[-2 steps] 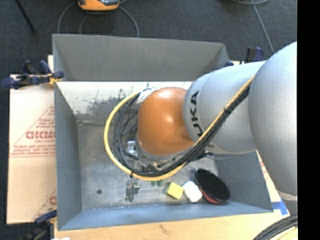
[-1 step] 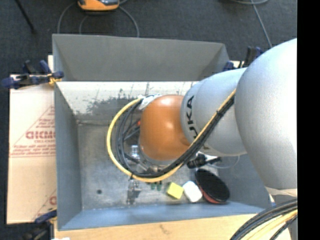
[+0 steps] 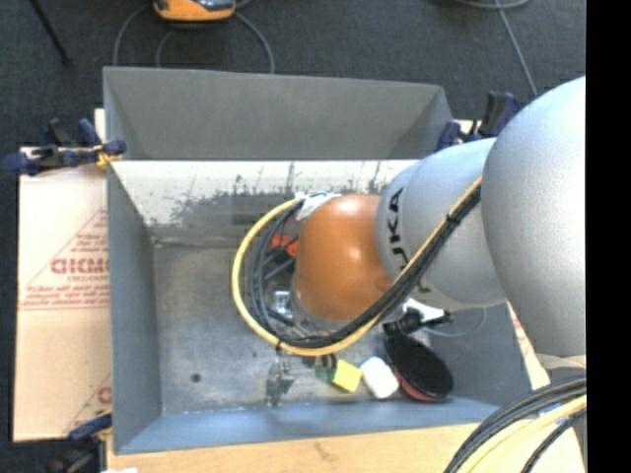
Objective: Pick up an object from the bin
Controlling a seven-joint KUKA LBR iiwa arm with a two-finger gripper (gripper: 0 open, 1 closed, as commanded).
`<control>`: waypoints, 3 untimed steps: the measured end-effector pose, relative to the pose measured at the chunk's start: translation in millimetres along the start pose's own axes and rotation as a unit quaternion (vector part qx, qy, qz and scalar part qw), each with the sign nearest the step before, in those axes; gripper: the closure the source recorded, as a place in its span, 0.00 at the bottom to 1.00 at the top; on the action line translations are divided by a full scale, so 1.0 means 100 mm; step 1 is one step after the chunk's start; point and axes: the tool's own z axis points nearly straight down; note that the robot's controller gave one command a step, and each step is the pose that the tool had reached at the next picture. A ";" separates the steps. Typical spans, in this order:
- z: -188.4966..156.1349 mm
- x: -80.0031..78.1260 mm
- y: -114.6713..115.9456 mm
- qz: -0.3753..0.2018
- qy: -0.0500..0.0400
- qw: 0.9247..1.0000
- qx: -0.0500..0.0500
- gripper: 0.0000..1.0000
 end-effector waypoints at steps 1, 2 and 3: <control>-0.16 -0.14 -0.52 0.066 0.000 0.998 0.002 0.00; -0.04 -0.06 -0.60 0.062 -0.001 0.998 0.002 0.00; 0.21 -0.35 -1.04 -0.030 -0.001 1.000 0.000 0.00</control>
Offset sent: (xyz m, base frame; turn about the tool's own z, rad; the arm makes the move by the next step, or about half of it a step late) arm -0.0099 -0.0591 -0.0184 -0.0510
